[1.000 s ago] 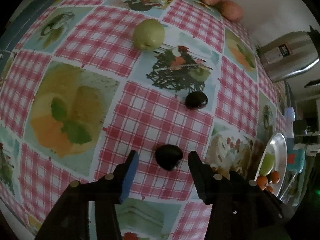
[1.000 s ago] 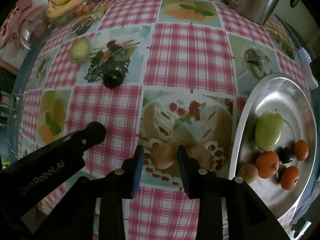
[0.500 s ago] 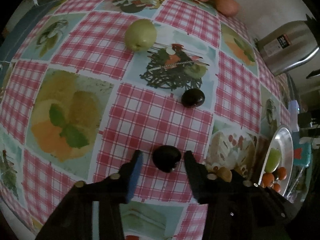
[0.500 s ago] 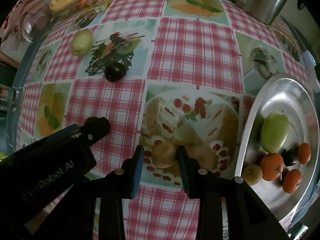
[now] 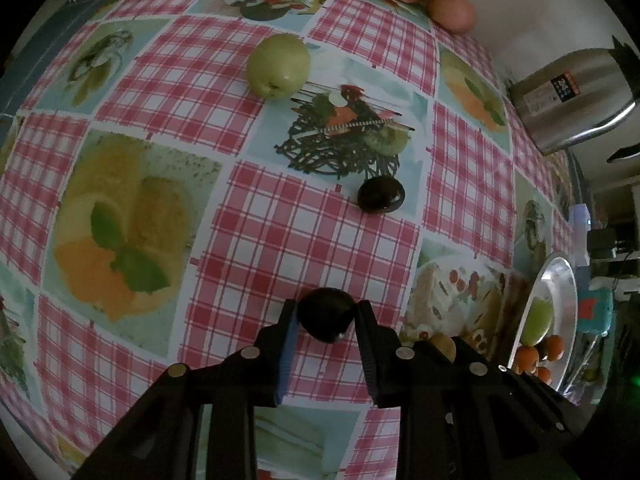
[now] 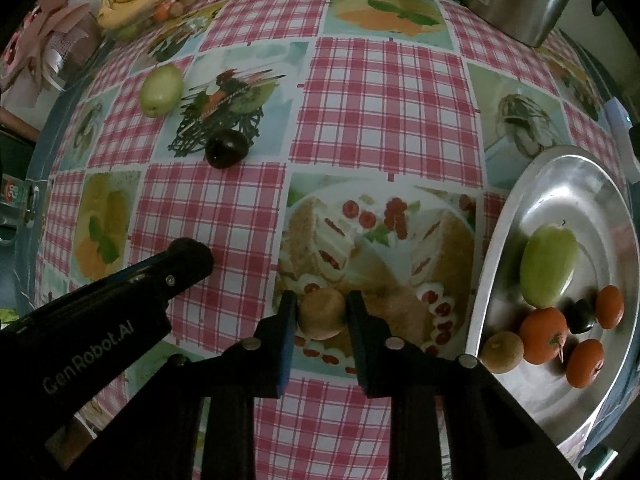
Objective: Organize fruits
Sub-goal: 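Carry the plum and kiwi to the steel plate and open both tools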
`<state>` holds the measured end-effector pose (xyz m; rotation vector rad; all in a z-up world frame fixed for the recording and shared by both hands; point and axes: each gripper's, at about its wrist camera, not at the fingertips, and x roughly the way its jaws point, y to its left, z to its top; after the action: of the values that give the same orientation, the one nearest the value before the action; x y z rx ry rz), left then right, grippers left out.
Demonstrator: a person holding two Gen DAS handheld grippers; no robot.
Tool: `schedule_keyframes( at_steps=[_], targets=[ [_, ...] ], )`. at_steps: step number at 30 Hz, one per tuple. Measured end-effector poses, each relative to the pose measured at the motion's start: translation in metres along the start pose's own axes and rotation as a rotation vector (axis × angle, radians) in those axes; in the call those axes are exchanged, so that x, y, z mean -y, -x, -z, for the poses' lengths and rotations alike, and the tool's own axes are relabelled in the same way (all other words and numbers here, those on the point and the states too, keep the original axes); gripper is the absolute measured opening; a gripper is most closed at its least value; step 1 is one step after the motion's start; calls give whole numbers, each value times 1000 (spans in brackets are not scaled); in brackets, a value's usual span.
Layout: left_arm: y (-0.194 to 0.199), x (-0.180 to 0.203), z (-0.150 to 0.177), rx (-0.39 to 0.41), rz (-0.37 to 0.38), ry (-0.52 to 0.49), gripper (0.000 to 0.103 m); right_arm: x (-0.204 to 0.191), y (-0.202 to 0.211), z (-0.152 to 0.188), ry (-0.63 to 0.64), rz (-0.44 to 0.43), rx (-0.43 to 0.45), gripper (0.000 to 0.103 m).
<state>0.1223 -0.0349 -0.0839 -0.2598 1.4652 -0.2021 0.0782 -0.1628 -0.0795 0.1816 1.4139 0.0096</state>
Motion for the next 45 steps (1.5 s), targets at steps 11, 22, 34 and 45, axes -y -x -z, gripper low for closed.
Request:
schedule_keyframes(
  at_steps=[11,22,34,45],
  targets=[
    [16,3,-2,27,31,4,31,0,24,-3,-15,-16,64,26],
    [44,9,-7,95,89,-10,30,13,48,-5,-41,-28,132,26],
    [46,45,9,95,101,-124,30,55,56,-3,-165,-7,166,26],
    [38,95,32,54,141,-266,30,138,75,15,-376,45,223,26]
  ],
)
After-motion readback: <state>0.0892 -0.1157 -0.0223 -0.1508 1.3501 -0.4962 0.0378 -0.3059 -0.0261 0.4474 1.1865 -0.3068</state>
